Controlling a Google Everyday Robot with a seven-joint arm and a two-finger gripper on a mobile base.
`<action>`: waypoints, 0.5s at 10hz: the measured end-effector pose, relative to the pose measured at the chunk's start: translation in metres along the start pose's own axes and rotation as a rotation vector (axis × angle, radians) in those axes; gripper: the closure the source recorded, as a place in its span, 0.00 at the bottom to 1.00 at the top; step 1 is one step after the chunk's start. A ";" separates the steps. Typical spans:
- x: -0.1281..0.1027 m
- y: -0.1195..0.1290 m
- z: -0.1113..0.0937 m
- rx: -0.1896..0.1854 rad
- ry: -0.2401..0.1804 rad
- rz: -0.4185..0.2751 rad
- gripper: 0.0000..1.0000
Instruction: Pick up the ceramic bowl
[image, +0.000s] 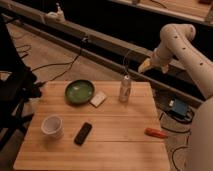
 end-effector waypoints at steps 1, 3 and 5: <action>0.007 -0.014 -0.003 0.016 0.006 -0.032 0.20; 0.012 -0.048 -0.006 0.065 0.002 -0.100 0.20; 0.011 -0.101 -0.010 0.149 -0.002 -0.200 0.20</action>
